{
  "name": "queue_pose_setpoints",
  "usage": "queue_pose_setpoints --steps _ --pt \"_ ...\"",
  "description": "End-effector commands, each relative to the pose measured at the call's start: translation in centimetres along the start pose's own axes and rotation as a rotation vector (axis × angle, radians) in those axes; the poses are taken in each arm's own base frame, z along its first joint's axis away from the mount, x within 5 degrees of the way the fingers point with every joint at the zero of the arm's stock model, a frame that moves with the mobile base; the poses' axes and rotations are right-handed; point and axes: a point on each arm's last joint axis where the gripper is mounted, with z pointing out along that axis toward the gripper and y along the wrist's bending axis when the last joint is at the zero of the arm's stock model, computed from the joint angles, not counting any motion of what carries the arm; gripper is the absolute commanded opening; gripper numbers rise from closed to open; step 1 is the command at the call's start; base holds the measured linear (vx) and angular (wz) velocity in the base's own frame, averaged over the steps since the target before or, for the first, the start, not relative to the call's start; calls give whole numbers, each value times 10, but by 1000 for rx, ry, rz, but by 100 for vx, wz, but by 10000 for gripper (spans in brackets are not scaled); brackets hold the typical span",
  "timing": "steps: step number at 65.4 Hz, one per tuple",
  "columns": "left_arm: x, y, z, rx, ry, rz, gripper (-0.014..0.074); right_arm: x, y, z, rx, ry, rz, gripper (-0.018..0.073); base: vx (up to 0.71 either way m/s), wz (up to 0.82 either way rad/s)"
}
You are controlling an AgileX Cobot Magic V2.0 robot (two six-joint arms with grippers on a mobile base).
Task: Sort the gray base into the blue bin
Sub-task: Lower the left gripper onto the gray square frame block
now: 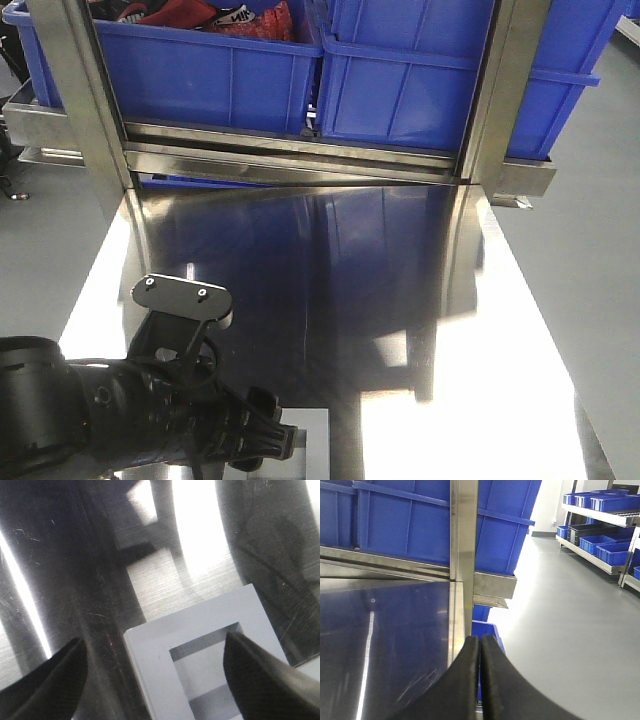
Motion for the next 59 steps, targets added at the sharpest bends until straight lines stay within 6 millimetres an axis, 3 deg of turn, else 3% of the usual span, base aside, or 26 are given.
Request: queue_pose_setpoints --steps 1,21,42,50,59 --pt "-10 -7 -7 43 -57 -2 533 -3 1 -1 -3 -77 -15 -9 0 0" --pt "-5 -13 22 22 15 4 533 -3 1 -1 -3 -77 -15 -9 0 0" --pt "0 -13 31 12 58 -20 527 -3 1 -1 -3 -77 -15 -9 0 0" --pt "1 -13 31 8 69 -29 461 -3 1 -1 -3 -77 -15 -9 0 0" --pt "3 -13 31 9 91 -34 306 -3 1 -1 -3 -77 -15 -9 0 0"
